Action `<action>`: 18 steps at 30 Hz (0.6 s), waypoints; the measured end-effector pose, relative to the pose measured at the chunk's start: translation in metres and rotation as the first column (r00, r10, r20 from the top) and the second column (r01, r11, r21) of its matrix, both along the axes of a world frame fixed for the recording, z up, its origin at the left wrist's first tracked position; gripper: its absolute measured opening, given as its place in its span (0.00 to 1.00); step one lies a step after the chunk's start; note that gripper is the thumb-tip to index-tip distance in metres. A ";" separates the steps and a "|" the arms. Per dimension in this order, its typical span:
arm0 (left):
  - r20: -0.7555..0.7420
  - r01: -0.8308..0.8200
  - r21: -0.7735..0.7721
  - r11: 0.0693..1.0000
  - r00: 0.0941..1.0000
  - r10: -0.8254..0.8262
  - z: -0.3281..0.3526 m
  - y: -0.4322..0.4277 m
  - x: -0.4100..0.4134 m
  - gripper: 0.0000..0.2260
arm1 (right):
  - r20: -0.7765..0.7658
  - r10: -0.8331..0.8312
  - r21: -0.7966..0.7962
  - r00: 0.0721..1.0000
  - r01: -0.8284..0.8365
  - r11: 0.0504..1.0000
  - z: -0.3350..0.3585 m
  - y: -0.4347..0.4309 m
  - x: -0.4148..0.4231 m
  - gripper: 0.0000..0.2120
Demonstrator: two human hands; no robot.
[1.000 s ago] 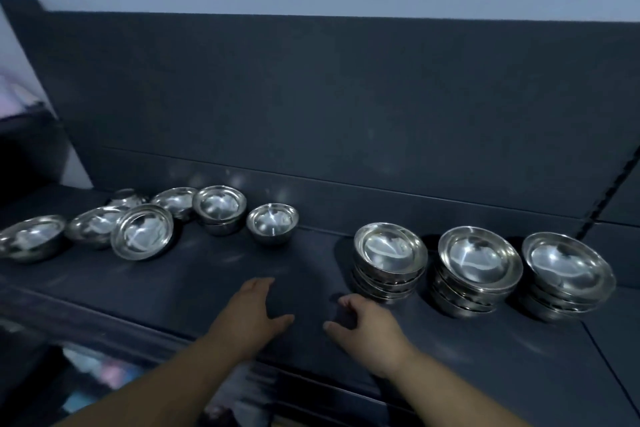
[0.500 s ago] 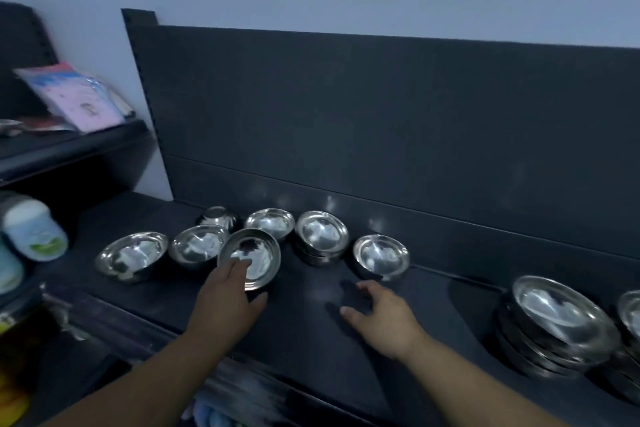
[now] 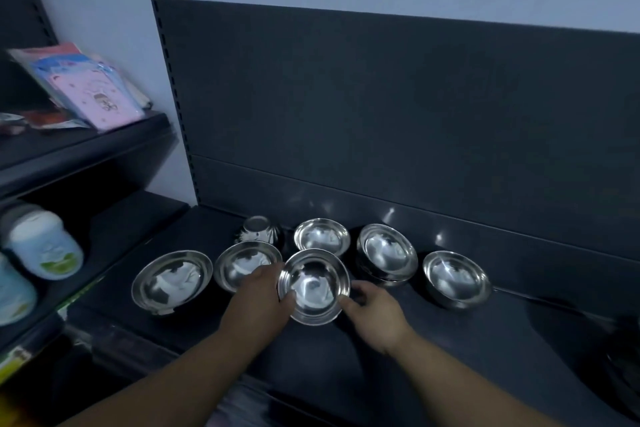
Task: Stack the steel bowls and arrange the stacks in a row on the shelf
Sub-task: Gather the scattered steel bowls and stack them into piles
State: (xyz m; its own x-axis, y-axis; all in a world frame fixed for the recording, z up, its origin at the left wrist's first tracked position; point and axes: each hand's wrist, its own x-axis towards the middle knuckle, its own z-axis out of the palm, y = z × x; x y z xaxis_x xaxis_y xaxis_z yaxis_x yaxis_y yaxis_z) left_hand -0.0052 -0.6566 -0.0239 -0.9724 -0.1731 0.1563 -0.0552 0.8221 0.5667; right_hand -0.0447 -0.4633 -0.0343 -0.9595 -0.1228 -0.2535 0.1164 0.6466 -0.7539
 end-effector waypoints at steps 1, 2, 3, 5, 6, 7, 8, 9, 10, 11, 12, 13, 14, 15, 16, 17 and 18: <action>-0.015 0.007 0.009 1.000 1.000 -0.007 0.001 0.001 0.000 0.17 | 0.011 -0.021 -0.021 1.000 0.021 1.000 -0.003 -0.002 -0.002 0.16; -0.028 0.016 0.025 1.000 0.999 -0.015 0.001 0.002 0.000 0.18 | 0.022 -0.044 -0.044 0.999 0.045 0.998 -0.008 -0.002 -0.004 0.14; -0.036 0.025 0.044 0.999 0.999 -0.023 0.002 0.004 0.001 0.19 | 0.028 -0.063 -0.063 0.998 0.065 0.996 -0.013 -0.002 -0.006 0.12; -0.047 0.043 0.080 0.996 0.998 -0.040 0.001 0.008 0.002 0.19 | 0.035 -0.097 -0.094 0.995 0.100 0.991 -0.020 0.002 -0.011 0.09; -0.061 0.049 0.102 0.994 0.997 -0.043 0.002 0.010 0.002 0.19 | 0.039 -0.112 -0.115 0.993 0.116 0.987 -0.024 0.005 -0.012 0.09; -0.069 0.048 0.132 0.990 0.997 -0.039 0.001 0.013 0.002 0.19 | 0.043 -0.127 -0.136 0.991 0.132 0.982 -0.028 0.009 -0.014 0.10; -0.070 0.043 0.164 0.986 0.997 -0.032 0.002 0.016 0.003 0.20 | 0.047 -0.141 -0.162 0.989 0.147 0.976 -0.021 0.012 -0.011 0.12; -0.055 0.032 0.199 0.979 0.998 -0.021 0.003 0.020 0.003 0.21 | 0.059 -0.157 -0.196 0.986 0.166 0.967 -0.016 0.017 -0.008 0.11; -0.025 0.020 0.237 0.971 1.000 -0.014 0.003 0.025 0.003 0.21 | 0.074 -0.170 -0.231 0.983 0.183 0.956 -0.011 0.022 -0.004 0.09; 0.019 0.009 0.289 0.957 1.000 -0.015 0.003 0.030 0.003 0.21 | 0.093 -0.172 -0.270 0.981 0.191 0.944 -0.005 0.029 0.001 0.06; 0.075 -0.004 0.356 0.935 0.997 -0.024 0.003 0.038 0.002 0.19 | 0.120 -0.174 -0.309 0.977 0.203 0.929 -0.001 0.036 0.003 0.05; 0.128 -0.022 0.428 0.903 0.991 -0.036 0.002 0.045 0.002 0.16 | 0.150 -0.168 -0.337 0.974 0.211 0.917 0.001 0.046 0.006 0.05; 0.176 -0.050 0.495 0.868 0.983 -0.044 0.002 0.053 0.002 0.13 | 0.196 -0.164 -0.362 0.967 0.227 0.904 0.003 0.055 0.008 0.06; 0.221 -0.083 0.547 0.833 0.974 -0.048 0.001 0.061 0.001 0.11 | 0.255 -0.168 -0.389 0.952 0.260 0.884 0.004 0.066 0.009 0.08; 0.256 -0.109 0.581 0.806 0.965 -0.055 0.000 0.069 0.001 0.10 | 0.317 -0.181 -0.418 0.931 0.309 0.855 0.005 0.077 0.009 0.11; 0.283 -0.123 0.603 0.788 0.957 -0.067 -0.002 0.075 -0.001 0.10 | 0.381 -0.208 -0.442 0.901 0.375 0.815 0.005 0.088 0.008 0.14; 0.303 -0.132 0.620 0.773 0.950 -0.081 -0.003 0.081 -0.002 0.09 | 0.441 -0.245 -0.460 0.864 0.452 0.764 0.004 0.099 0.006 0.17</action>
State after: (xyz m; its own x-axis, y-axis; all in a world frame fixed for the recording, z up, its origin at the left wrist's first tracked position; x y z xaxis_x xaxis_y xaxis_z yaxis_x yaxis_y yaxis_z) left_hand -0.0076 -0.5756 -0.0273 -0.9451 -0.1535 -0.2885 -0.3219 0.2835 0.9033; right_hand -0.0389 -0.3648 -0.0298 -0.8272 -0.0105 -0.5618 0.5616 0.0158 -0.8272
